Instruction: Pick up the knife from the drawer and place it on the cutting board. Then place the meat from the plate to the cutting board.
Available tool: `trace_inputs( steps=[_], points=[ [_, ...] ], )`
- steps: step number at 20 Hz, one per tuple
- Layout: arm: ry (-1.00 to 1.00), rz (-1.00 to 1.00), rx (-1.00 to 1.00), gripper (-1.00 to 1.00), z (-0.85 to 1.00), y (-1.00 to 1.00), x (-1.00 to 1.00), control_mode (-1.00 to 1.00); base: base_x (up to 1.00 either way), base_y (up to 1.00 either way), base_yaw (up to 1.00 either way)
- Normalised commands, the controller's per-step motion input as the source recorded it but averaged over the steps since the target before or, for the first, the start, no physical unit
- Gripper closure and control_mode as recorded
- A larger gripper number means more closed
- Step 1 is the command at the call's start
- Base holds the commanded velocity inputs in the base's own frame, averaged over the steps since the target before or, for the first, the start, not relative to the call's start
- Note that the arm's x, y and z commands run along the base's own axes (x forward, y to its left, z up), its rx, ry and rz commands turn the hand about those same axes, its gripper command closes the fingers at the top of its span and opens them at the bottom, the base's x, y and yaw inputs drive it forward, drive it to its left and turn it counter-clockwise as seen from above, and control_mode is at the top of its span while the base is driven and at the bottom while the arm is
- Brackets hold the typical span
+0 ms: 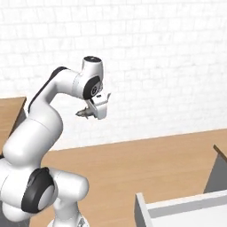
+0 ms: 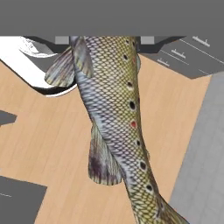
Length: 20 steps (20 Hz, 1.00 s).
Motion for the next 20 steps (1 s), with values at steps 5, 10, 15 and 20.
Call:
trace_inputs(
  steps=[5,10,15,20],
  points=[
    [0.00,0.00,0.00,1.00,0.00,0.00,0.00,1.00,1.00,0.65,-0.56],
    [0.00,0.00,0.00,1.00,0.00,0.00,0.00,1.00,0.94,0.52,-0.78],
    [0.00,0.00,0.00,1.00,0.00,0.00,0.00,1.00,0.90,0.58,-0.81],
    [0.00,0.00,0.00,1.00,0.00,0.00,0.00,1.00,1.00,0.66,-0.77]
  ],
)
